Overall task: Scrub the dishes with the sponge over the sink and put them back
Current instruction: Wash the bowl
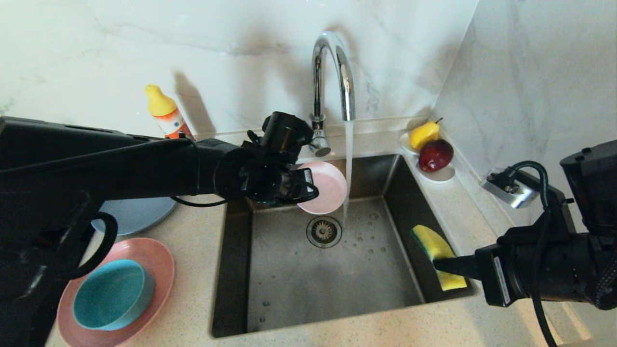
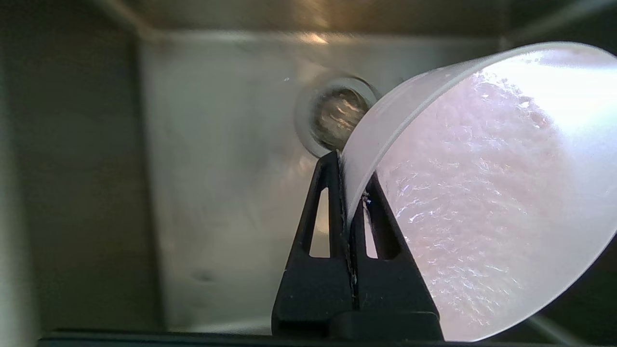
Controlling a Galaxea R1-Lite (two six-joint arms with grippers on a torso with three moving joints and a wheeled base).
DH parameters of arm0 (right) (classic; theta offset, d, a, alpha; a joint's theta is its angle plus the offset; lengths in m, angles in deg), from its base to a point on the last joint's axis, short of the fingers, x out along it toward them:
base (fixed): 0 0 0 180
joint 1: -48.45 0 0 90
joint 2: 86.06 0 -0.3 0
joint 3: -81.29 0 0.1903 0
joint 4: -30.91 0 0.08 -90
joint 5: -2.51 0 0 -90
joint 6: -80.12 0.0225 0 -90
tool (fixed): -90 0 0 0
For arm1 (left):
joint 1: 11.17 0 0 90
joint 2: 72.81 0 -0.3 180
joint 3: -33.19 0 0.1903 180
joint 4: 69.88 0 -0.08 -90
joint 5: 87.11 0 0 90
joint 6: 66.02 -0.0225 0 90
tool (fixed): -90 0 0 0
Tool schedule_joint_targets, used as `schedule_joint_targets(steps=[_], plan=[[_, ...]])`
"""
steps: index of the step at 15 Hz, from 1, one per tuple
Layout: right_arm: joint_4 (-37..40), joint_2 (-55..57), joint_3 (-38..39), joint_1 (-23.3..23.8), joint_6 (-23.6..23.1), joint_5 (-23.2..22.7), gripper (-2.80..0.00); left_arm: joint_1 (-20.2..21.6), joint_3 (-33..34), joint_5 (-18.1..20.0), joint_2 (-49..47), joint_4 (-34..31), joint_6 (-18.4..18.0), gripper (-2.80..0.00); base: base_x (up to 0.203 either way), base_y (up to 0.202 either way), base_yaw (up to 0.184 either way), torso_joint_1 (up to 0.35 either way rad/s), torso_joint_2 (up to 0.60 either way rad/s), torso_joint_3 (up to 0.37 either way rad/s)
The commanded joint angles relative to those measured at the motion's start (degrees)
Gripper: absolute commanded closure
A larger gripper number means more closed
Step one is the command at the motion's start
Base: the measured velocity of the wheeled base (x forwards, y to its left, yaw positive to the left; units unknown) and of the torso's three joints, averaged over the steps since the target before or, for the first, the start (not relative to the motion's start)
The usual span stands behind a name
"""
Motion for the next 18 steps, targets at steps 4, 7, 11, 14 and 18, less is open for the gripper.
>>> schedule_joint_targets(steps=[4, 7, 11, 14, 18], plan=[[0.05, -0.24, 0.63, 0.07, 0.12, 0.04, 0.00, 2.86, 7.80, -14.33, 3.96, 10.47, -12.13, 0.00, 0.000, 0.000, 0.000, 0.000, 0.00, 0.000], [0.05, 0.14, 0.72, 0.07, 0.12, -0.05, 0.00, 4.10, 11.64, -16.98, 4.72, 22.09, -18.74, 0.00, 0.000, 0.000, 0.000, 0.000, 0.00, 0.000], [-0.12, 0.20, 0.99, 0.07, 0.12, -0.05, 0.00, 4.47, 24.48, -16.27, 6.29, 44.67, -22.97, 0.00, 0.000, 0.000, 0.000, 0.000, 0.00, 0.000], [-0.12, 1.23, 1.07, 0.07, 0.12, -0.05, 0.00, 4.49, 34.83, -11.60, 10.97, 58.15, -23.49, 0.00, 0.000, 0.000, 0.000, 0.000, 0.00, 0.000], [-0.30, 1.93, 0.90, 0.07, 0.03, -0.14, 0.00, 4.53, 44.22, -2.95, 17.65, 70.75, -23.97, 0.00, 0.000, 0.000, 0.000, 0.000, 0.00, 0.000]])
